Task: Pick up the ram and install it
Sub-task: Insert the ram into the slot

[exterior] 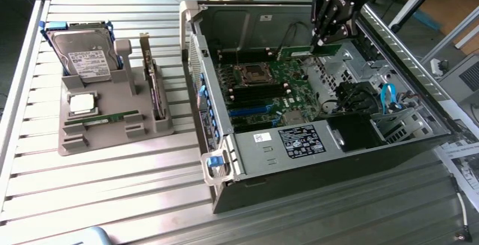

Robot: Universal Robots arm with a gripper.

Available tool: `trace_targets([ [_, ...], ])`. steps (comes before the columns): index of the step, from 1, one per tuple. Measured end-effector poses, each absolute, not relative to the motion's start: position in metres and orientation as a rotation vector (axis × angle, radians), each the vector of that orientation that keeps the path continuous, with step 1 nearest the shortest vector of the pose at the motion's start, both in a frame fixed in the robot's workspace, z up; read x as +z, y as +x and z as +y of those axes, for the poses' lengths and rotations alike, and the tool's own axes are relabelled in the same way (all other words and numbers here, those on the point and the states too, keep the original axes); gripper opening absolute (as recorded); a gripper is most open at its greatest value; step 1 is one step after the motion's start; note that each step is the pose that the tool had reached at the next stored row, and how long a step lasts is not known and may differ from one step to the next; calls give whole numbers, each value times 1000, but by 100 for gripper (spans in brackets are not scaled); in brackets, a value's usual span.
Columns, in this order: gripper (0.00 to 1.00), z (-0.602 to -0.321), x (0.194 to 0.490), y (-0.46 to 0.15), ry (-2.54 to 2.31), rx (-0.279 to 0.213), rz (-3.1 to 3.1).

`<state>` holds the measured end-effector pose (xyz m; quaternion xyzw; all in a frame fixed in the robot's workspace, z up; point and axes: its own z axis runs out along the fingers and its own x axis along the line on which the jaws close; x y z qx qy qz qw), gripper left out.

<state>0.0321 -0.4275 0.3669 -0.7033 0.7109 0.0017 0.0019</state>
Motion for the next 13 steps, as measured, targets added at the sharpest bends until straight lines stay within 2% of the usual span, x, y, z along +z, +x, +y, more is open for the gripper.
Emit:
trace_targets([
  [13, 14, -428, 362, 32, -2207, 5, 2231],
])
